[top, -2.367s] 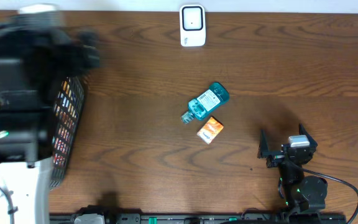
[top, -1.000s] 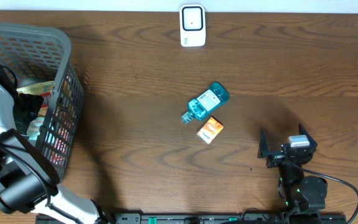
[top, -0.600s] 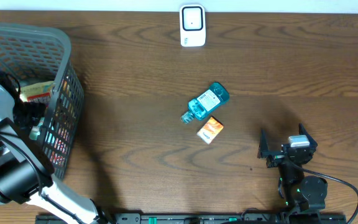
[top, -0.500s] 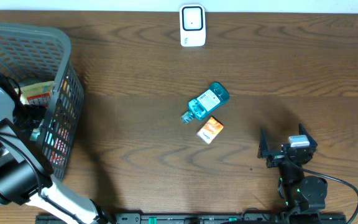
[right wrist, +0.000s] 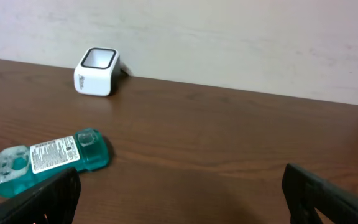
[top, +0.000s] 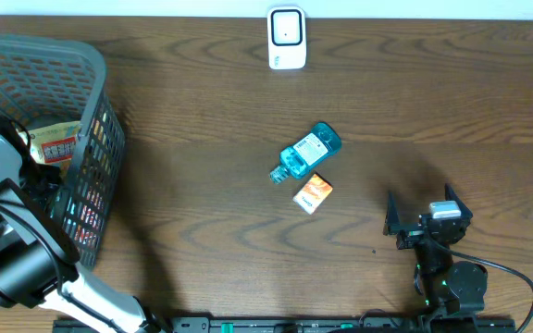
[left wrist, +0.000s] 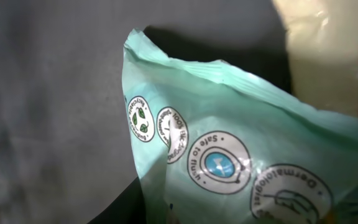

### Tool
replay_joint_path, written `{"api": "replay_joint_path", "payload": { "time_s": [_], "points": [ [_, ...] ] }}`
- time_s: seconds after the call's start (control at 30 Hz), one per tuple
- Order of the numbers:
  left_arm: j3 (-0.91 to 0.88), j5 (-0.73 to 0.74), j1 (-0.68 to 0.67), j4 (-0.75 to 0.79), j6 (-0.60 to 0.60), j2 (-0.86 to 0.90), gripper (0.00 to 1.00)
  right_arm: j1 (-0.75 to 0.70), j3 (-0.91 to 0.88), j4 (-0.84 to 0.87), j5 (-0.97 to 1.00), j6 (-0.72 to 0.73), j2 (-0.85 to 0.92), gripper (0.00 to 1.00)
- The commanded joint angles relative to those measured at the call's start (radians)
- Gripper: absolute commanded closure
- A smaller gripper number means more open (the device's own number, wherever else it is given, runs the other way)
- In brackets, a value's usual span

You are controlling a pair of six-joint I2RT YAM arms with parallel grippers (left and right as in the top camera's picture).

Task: Scan the item barcode
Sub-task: 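Reach the left gripper into the basket and grasp the mint-green wipes pack, then carry the wipes pack out and drop it next to the box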

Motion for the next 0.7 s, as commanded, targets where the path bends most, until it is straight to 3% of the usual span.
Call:
{"api": "replay_joint_path", "payload": {
  "time_s": [0.0, 0.27, 0.5, 0.67],
  "points": [
    [-0.024, 0.018, 0.01, -0.016, -0.002, -0.087, 0.68, -0.008, -0.001, -0.003, -0.005, 0.015, 0.001, 0.01],
    [-0.019, 0.181, 0.01, 0.033, -0.002, -0.422, 0.69, -0.008, -0.001, -0.003, -0.005, 0.015, 0.001, 0.01],
    [-0.019, 0.446, 0.003, 0.154, -0.067, -0.758, 0.68, -0.008, -0.001, -0.003, -0.005, 0.015, 0.001, 0.01],
    [-0.019, 0.59, -0.104, 0.168, -0.097, -0.905, 0.69, -0.008, -0.001, -0.003, -0.005, 0.015, 0.001, 0.01]
  ]
}}
